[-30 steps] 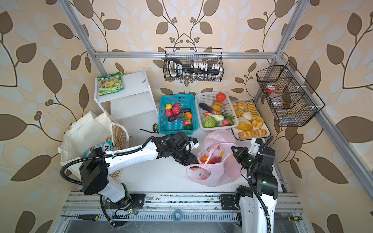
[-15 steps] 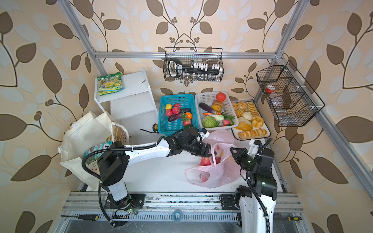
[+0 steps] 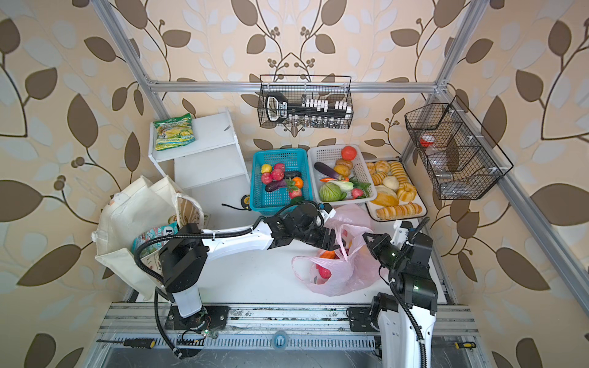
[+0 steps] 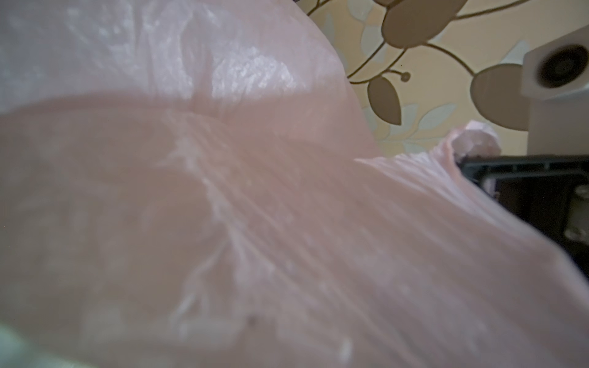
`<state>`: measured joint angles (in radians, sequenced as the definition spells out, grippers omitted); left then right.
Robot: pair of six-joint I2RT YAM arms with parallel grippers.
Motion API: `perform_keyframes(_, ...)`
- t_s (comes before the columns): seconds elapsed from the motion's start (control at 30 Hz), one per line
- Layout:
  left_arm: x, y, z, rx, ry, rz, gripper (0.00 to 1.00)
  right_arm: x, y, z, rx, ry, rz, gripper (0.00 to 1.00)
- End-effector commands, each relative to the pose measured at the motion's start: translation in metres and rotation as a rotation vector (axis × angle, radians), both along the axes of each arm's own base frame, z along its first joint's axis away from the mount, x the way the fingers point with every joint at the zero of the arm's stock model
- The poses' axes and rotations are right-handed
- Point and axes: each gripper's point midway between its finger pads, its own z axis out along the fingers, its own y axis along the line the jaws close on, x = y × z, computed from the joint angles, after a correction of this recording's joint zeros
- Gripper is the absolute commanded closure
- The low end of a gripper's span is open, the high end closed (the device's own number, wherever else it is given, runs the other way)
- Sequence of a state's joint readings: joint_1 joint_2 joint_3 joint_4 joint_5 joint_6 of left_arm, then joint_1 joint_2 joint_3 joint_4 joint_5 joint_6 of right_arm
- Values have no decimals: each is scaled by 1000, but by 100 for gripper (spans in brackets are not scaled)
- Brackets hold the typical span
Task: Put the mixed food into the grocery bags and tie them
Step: 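Grasp the pink bag's handle with the left gripper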
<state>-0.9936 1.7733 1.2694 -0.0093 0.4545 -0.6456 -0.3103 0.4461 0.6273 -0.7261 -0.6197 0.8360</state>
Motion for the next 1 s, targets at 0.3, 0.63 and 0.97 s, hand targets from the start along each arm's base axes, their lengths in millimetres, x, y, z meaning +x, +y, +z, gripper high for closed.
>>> perform_keyframes(0.3, -19, 89, 81, 34, -377, -68, 8, 3, -4, 0, -25, 4, -4, 100)
perform_keyframes(0.63, -87, 78, 109, -69, -419, -323, 6, 2, -5, 2, -19, -1, -18, 100)
perform_keyframes(0.97, -64, 50, 69, 136, -457, -318, 15, 2, -4, 3, -16, -2, -12, 100)
